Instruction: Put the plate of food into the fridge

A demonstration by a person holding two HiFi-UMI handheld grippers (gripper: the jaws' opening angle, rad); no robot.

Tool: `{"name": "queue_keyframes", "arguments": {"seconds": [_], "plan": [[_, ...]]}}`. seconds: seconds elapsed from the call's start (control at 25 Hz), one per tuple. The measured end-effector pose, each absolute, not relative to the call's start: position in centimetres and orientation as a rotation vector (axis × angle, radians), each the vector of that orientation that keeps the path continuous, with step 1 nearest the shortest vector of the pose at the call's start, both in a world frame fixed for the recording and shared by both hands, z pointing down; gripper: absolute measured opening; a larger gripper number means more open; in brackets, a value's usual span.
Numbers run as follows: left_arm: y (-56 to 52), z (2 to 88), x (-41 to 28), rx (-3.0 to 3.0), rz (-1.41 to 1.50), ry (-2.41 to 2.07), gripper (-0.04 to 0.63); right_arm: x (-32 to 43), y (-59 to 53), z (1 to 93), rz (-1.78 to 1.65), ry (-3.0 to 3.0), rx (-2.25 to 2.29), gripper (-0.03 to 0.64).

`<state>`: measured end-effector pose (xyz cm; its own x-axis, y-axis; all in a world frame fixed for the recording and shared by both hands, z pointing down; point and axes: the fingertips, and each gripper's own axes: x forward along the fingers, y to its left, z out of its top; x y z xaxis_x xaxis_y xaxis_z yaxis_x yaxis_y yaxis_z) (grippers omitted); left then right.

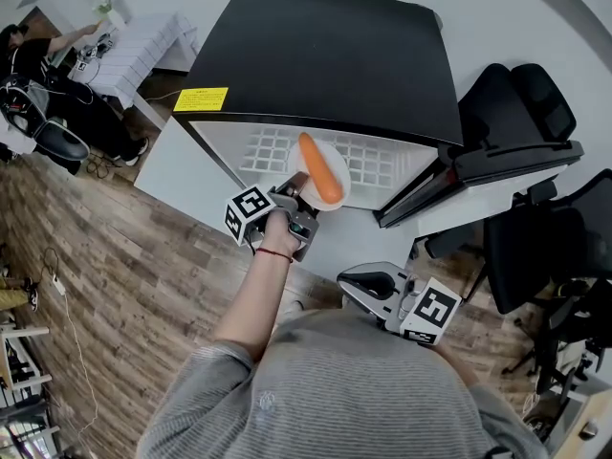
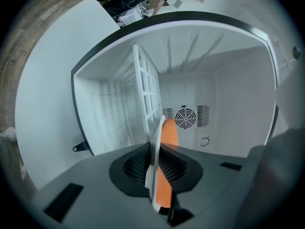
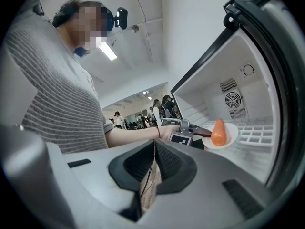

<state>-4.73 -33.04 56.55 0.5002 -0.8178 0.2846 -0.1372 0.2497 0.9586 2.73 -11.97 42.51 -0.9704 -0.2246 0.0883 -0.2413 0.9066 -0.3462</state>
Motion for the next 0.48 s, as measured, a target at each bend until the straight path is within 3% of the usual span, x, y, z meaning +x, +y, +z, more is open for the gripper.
{"name": "queue_keyframes", "arguments": {"seconds": [0.48], "plan": [[-33.11,56.35,-4.70,1.247,-0.603,-0.976,0.049,2.63,-12.17,42.63,0.582,-3.026,0.360,0.014]]}}
